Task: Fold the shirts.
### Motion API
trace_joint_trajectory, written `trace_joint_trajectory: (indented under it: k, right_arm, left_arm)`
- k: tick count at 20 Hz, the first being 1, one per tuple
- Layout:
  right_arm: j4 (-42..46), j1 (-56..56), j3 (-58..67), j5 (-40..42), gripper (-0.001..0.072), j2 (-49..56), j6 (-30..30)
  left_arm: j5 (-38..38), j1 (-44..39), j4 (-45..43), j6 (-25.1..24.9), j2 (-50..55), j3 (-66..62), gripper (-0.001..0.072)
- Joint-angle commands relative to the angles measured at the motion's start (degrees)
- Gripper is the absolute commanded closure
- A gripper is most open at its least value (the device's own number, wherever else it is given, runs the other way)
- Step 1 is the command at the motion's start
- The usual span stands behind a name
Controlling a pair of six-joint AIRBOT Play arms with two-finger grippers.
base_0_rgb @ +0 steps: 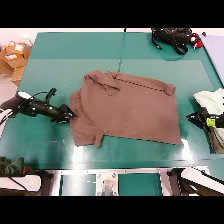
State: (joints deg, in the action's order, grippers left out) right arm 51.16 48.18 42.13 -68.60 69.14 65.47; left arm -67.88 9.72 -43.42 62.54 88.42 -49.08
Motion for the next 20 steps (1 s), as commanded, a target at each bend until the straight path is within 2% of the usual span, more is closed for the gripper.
trace_joint_trajectory:
  k: [1,2,4,7,9,12,15,20]
  right_arm:
    - [-0.04,0.0,-0.13,-0.94,0.0394,-0.04,0.04]
    - [0.2,0.15,-0.11,-2.05,0.0393,-0.04,0.09]
    - [2.78,1.36,-0.11,-4.87,0.0274,-0.04,2.23]
    - [11.17,4.85,-0.61,-10.73,0.0255,-0.04,5.07]
    - [13.62,5.95,-2.93,-13.38,0.0237,-0.04,5.05]
    - [13.68,4.42,-9.7,-12.85,0.0238,-0.04,5.31]
    - [13.31,1.6,-15.21,-8.28,0.0237,-0.04,5.46]
    - [10.78,-3.06,-16.04,-3.72,0.0238,-0.04,5.2]
  left_arm:
    - [5.66,-2.01,3.13,-4.87,2.54,0.74,0.056]
    - [3.82,-1.25,2.56,-5.49,2.51,-0.57,0.0676]
    - [-3.39,1.7,0.28,-5.53,2.4,-4.72,0.0681]
    - [-9.77,4.98,-1.7,-5.51,2.36,-7.96,0.068]
    - [-9.11,5.03,-1.9,-6.12,2.36,-7.93,0.068]
    - [-8.48,5.03,-0.74,-6.12,2.36,-7.93,0.068]
    - [-6.51,5.03,-0.7,-6.08,2.36,-7.96,0.068]
    - [-6.34,5.03,-0.7,-6.1,2.36,-7.96,0.068]
